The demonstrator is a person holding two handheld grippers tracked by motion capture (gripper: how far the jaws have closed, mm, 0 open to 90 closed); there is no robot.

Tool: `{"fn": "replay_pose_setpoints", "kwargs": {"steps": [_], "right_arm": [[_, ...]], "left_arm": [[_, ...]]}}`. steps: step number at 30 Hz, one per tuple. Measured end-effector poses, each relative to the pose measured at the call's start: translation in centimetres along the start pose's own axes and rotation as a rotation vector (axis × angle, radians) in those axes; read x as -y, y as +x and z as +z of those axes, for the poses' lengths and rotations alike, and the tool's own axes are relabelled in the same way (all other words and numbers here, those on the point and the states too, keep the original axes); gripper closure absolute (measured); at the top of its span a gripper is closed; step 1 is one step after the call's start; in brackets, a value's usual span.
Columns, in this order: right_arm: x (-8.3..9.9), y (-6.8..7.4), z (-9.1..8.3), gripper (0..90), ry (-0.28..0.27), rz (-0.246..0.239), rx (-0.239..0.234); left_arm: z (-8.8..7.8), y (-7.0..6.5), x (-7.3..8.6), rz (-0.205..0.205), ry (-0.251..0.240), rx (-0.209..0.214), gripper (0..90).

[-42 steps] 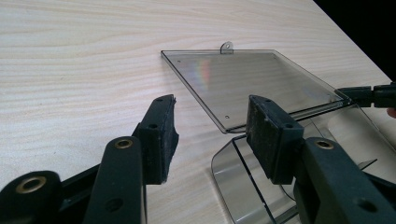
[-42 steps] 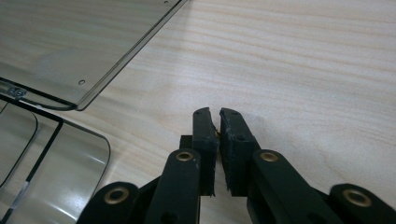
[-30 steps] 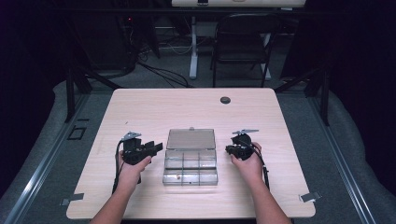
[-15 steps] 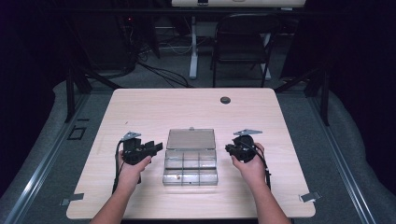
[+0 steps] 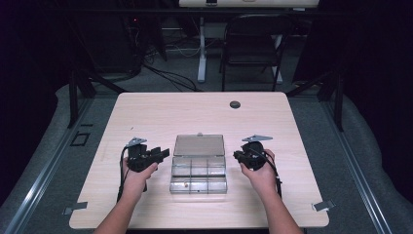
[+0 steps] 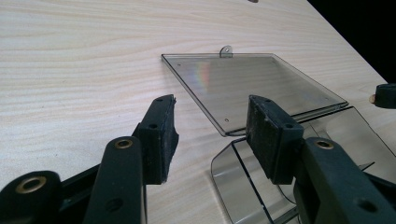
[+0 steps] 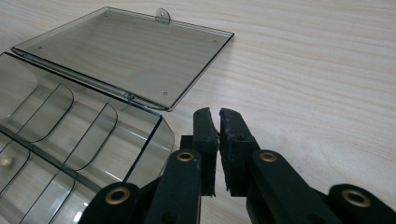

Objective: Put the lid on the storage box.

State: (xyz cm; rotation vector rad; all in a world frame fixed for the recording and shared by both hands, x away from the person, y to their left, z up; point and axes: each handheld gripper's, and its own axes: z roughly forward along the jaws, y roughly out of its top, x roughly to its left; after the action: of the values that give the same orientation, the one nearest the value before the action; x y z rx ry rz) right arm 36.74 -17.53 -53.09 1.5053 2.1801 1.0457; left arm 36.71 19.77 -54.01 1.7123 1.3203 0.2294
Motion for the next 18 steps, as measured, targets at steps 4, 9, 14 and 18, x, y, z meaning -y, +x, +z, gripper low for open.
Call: {"fn": "replay_pose_setpoints", "kwargs": {"steps": [4,9,14,18], "right_arm": [[-0.1,0.2,-0.2,85.6,-0.011,-0.007,-0.006],[-0.3,0.7,-0.5,85.6,-0.013,-0.021,-0.009],[-0.5,1.1,-0.8,85.6,-0.016,-0.032,-0.018],[-0.7,1.8,-1.2,85.6,-0.025,-0.046,-0.034]], "left_arm": [[0.0,0.0,0.0,-0.001,-0.001,0.000,52.0],[0.0,0.0,0.0,0.000,0.000,-0.001,52.0],[0.0,0.0,0.0,0.002,0.001,-0.002,52.0],[0.0,0.0,0.0,0.000,0.000,-0.002,52.0]]}}
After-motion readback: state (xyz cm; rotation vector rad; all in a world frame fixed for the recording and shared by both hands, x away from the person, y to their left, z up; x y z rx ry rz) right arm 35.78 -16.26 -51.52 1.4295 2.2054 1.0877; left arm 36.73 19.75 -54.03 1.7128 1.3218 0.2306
